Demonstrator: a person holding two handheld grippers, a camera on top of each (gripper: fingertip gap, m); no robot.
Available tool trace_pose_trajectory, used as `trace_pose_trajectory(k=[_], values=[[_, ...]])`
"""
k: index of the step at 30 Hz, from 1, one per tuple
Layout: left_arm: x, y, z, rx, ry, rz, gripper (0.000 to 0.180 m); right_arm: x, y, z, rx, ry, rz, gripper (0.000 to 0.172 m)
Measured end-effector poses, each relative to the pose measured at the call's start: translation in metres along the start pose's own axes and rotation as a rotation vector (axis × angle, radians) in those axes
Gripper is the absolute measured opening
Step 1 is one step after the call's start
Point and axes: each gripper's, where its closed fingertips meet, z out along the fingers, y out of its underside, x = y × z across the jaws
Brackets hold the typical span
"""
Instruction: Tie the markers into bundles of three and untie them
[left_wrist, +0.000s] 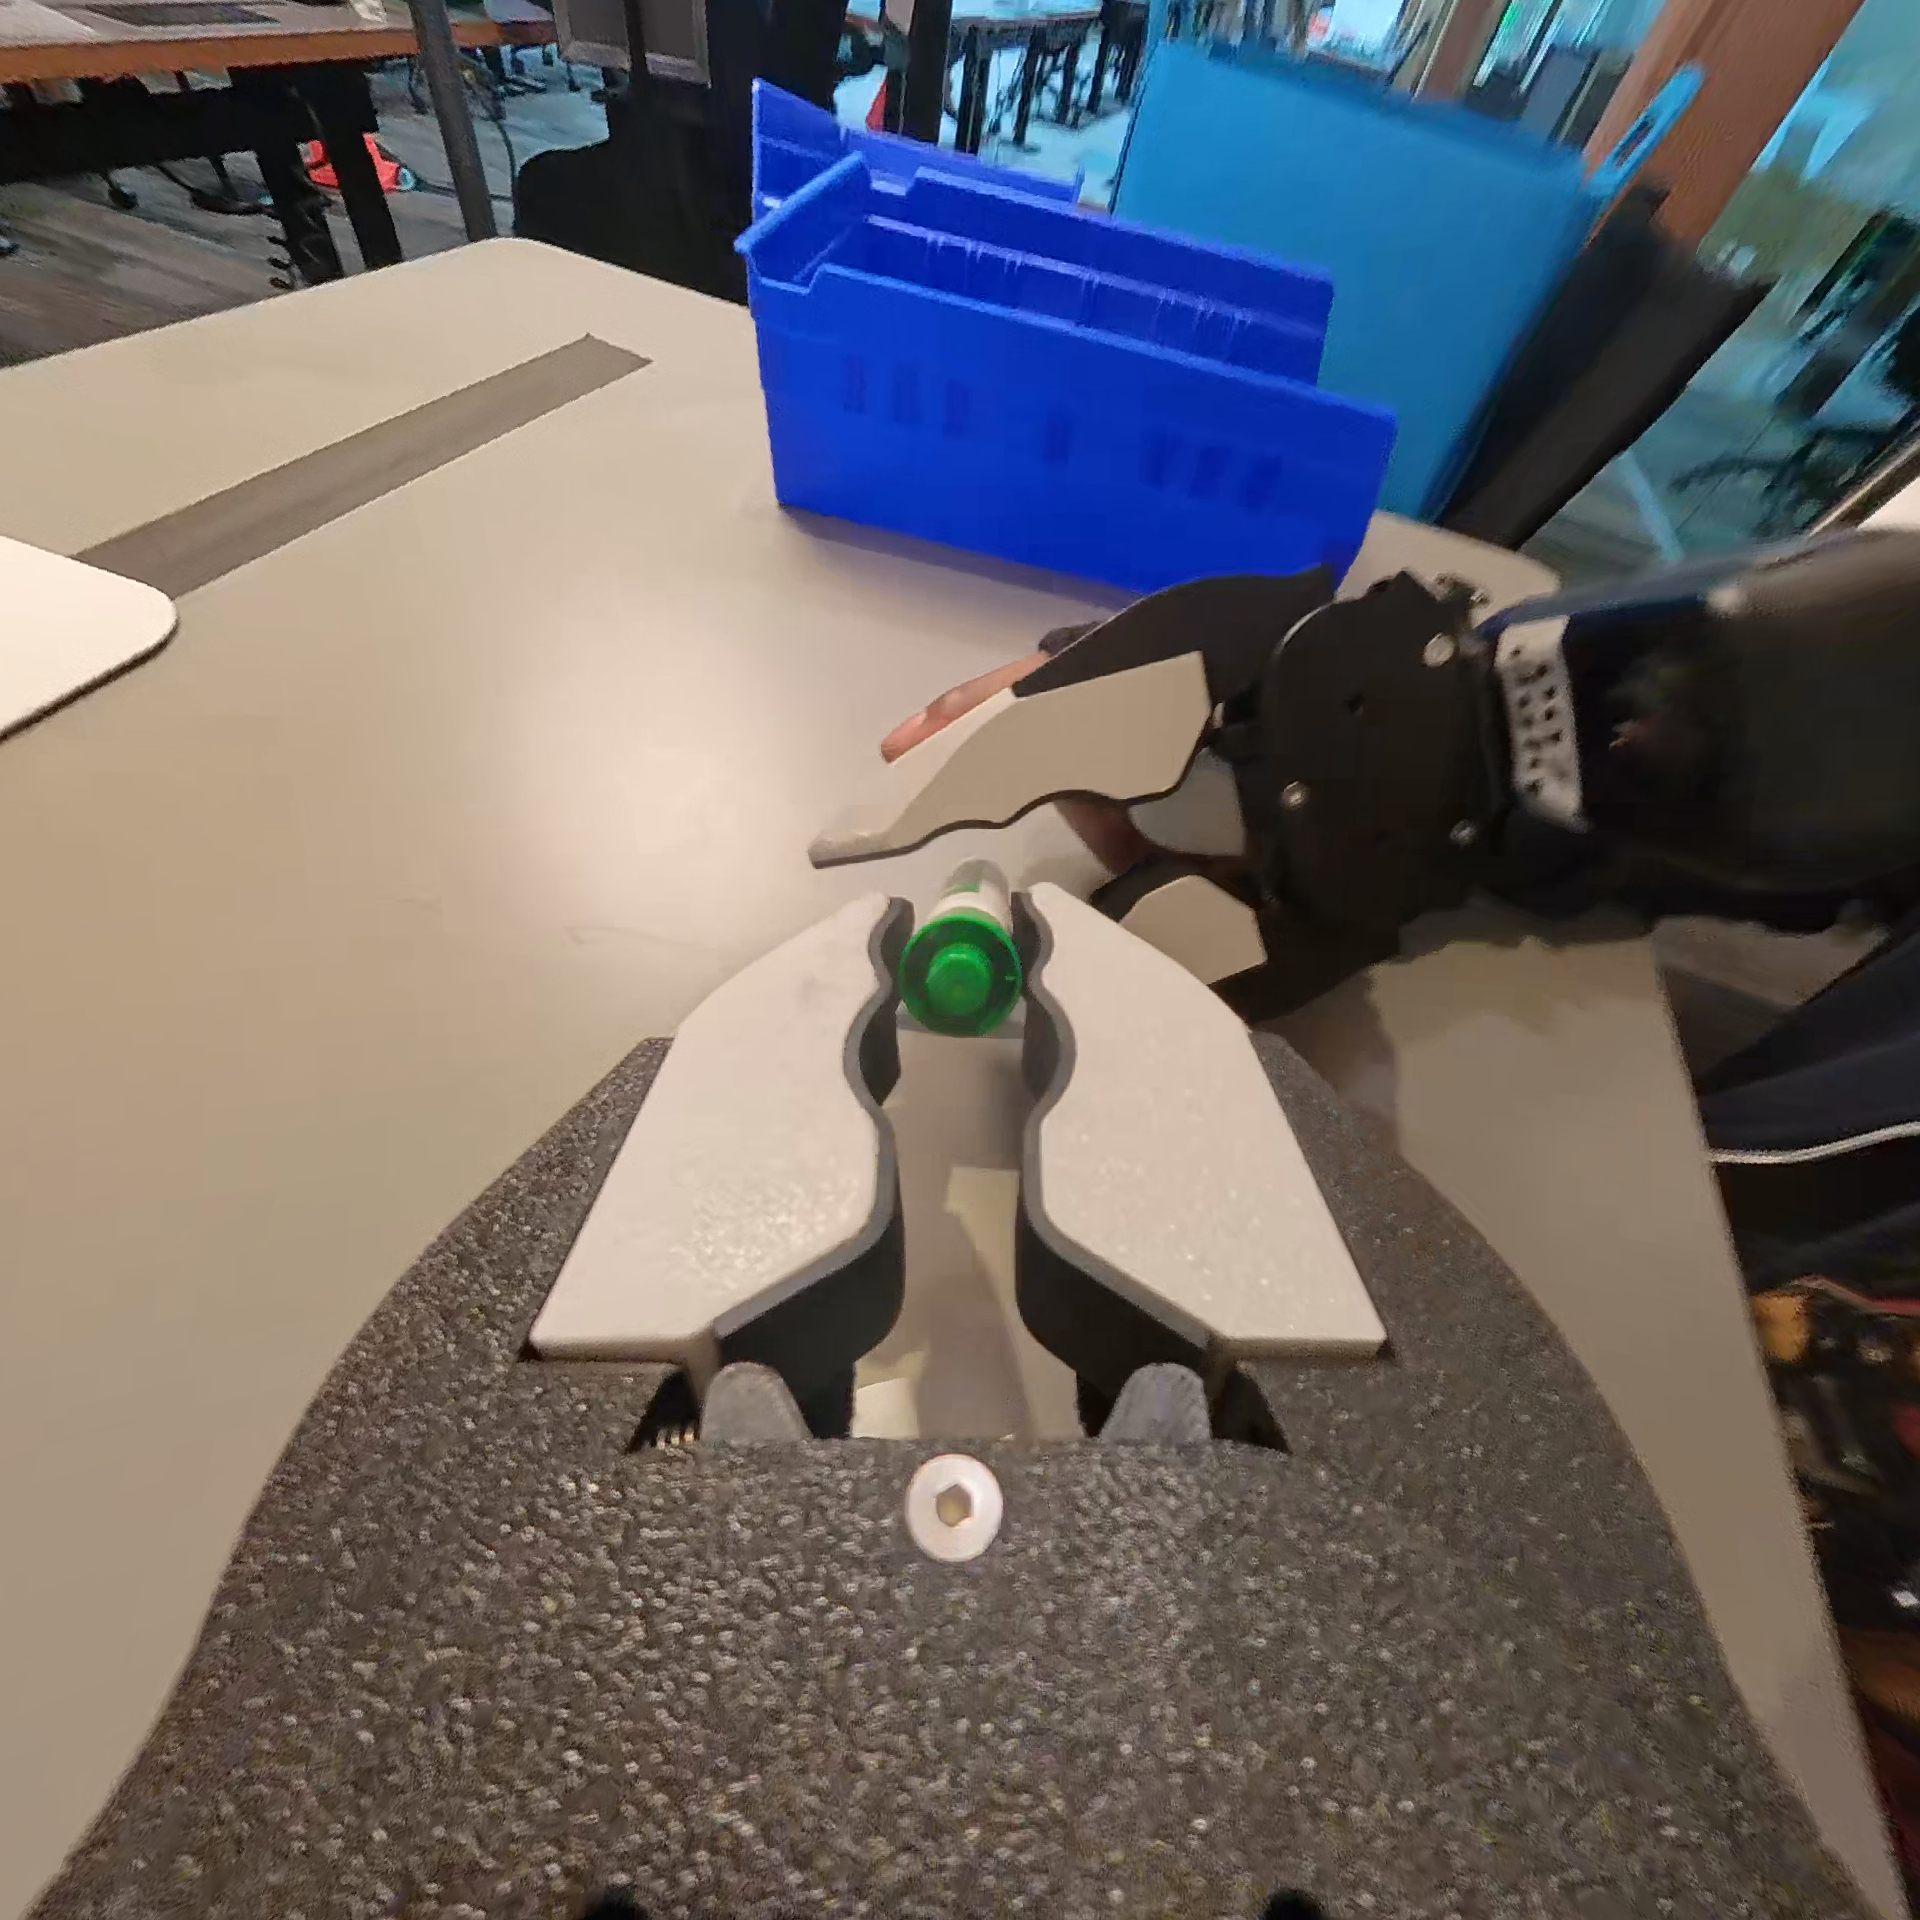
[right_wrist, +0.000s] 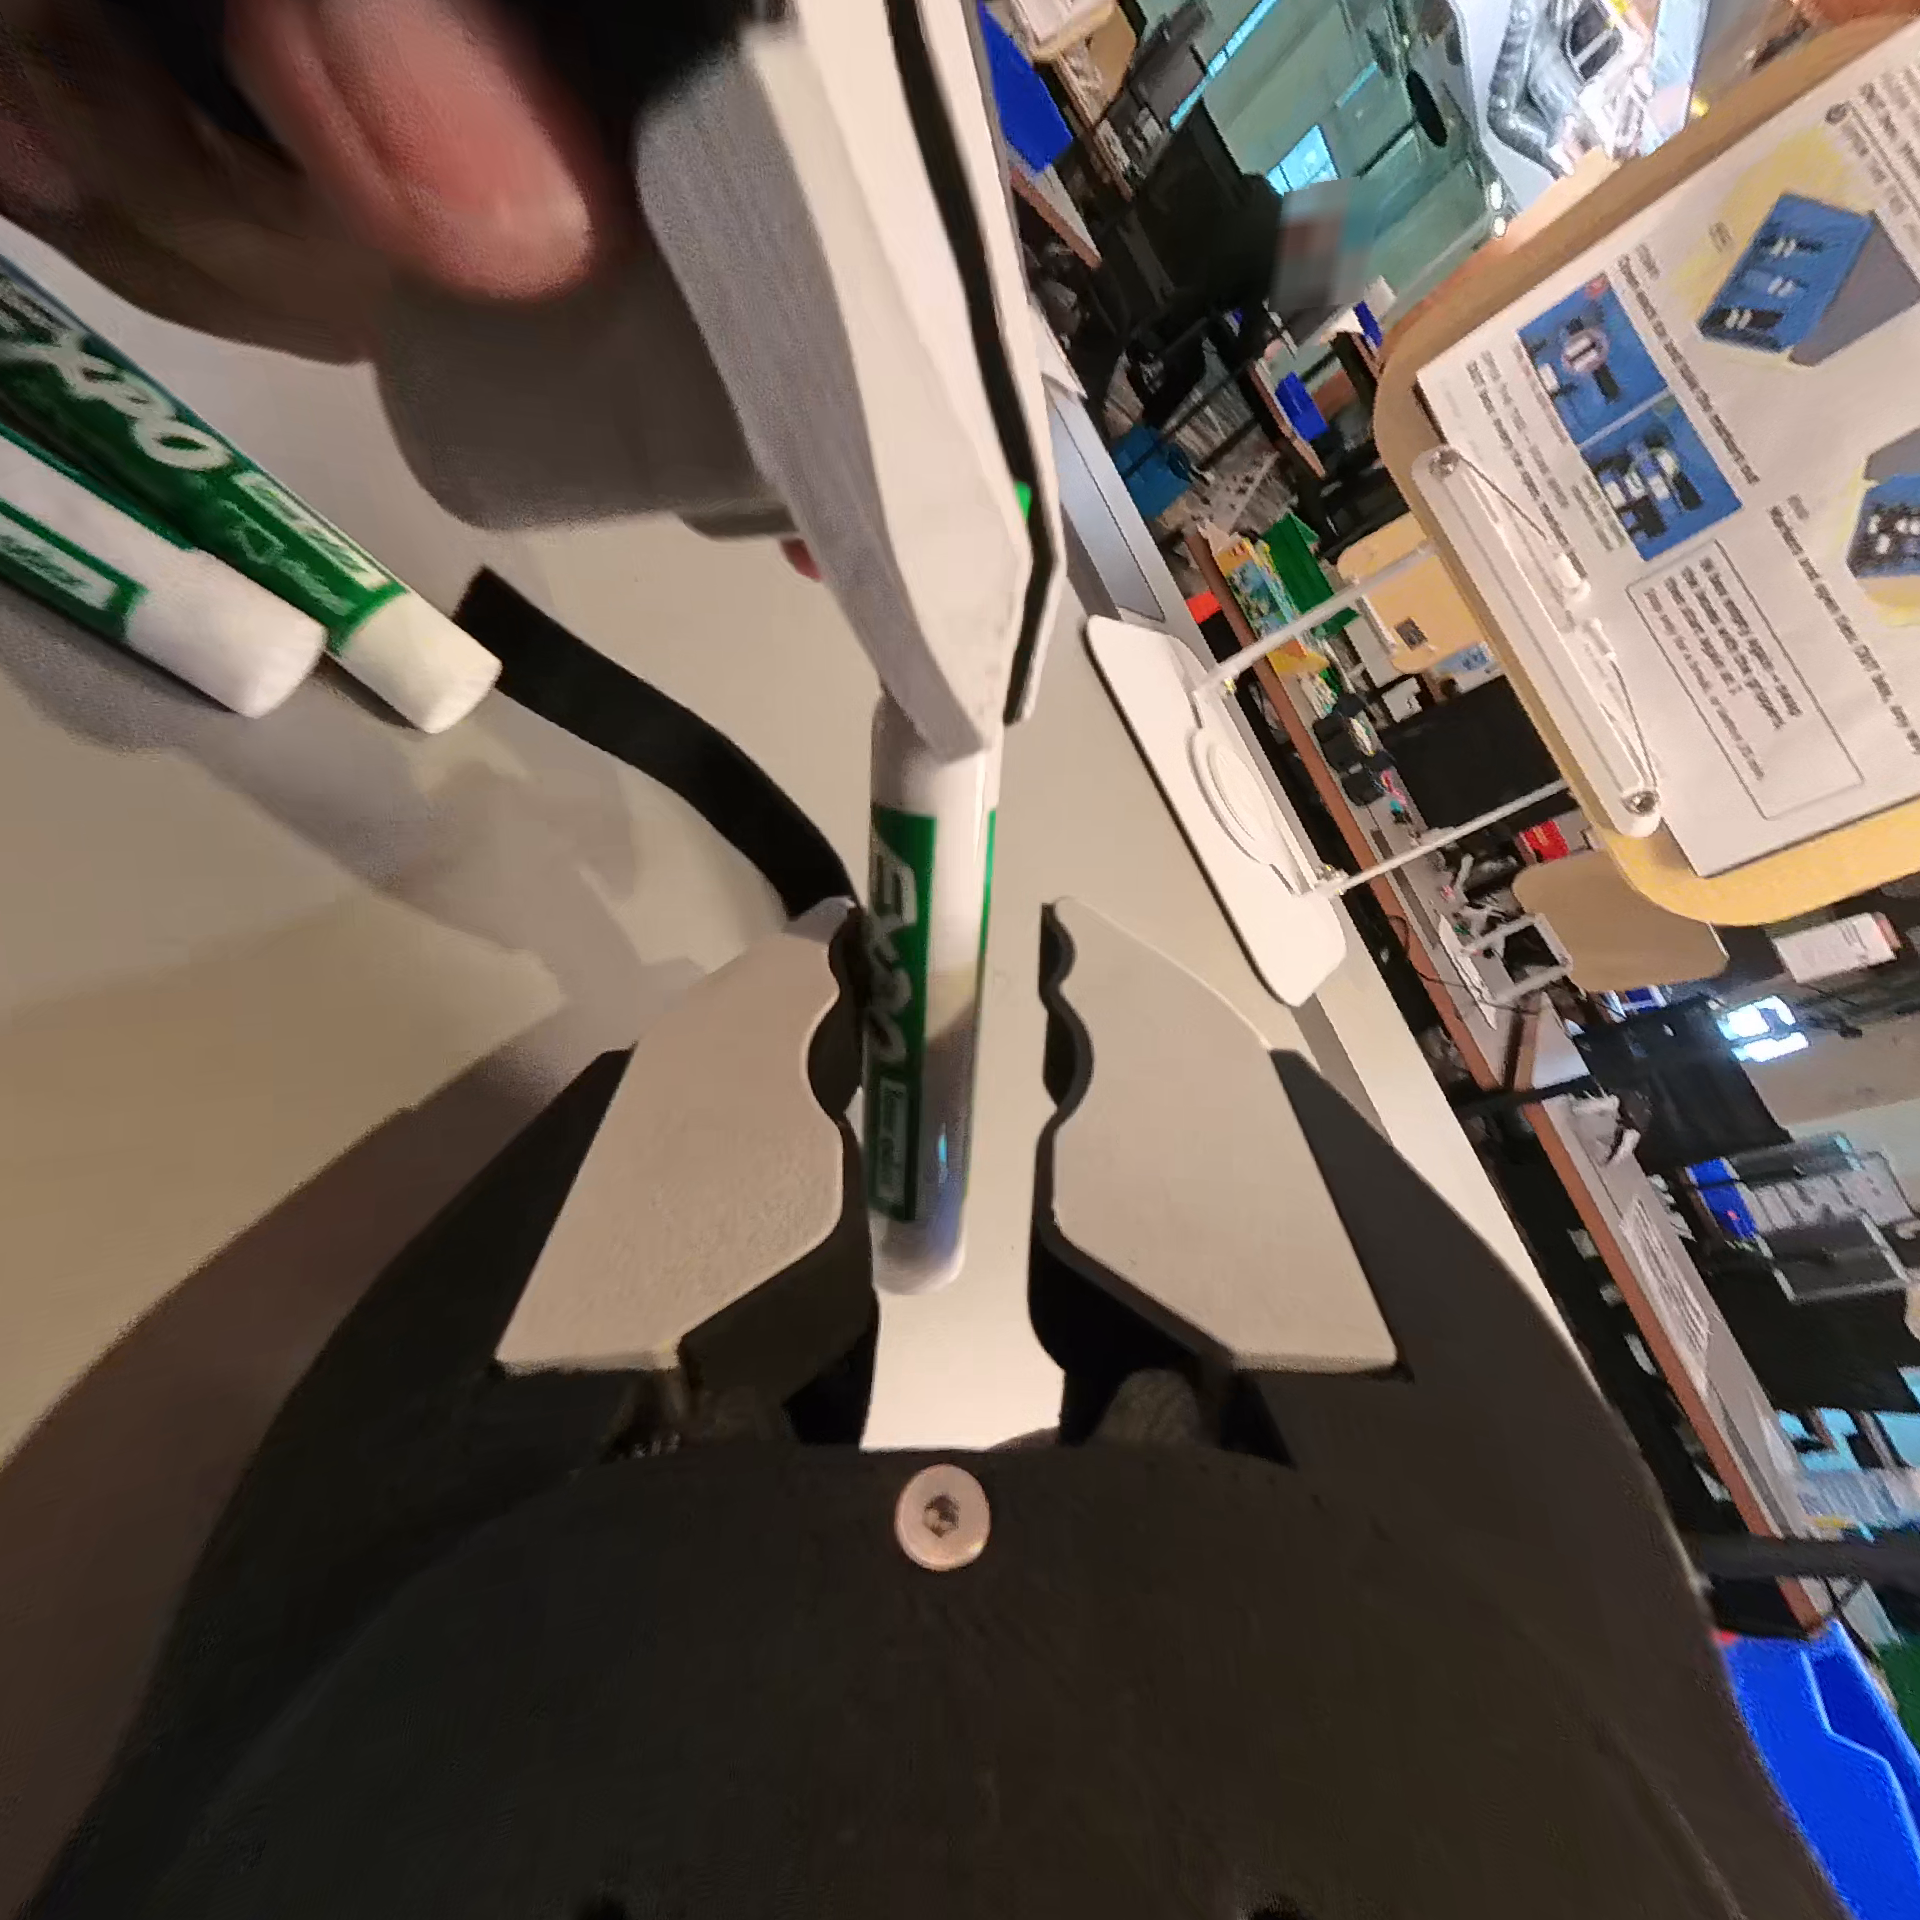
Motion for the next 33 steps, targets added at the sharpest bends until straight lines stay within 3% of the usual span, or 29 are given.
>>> trace_pose_trajectory(k=[1, 17, 33], values=[[0.002, -0.003, 0.0, 0.017, 0.016, -0.03, 0.019, 0.002, 0.002, 0.0, -0.012, 0.012, -0.001, 0.034], [0.012, -0.006, 0.003, 0.058, 0.028, -0.134, 0.019, 0.01, 0.023, 0.004, -0.178, 0.099, -0.101, 0.033], [0.007, -0.003, 0.004, 0.061, 0.034, -0.176, 0.019, 0.008, 0.025, 0.003, -0.187, 0.09, -0.104, 0.021]])
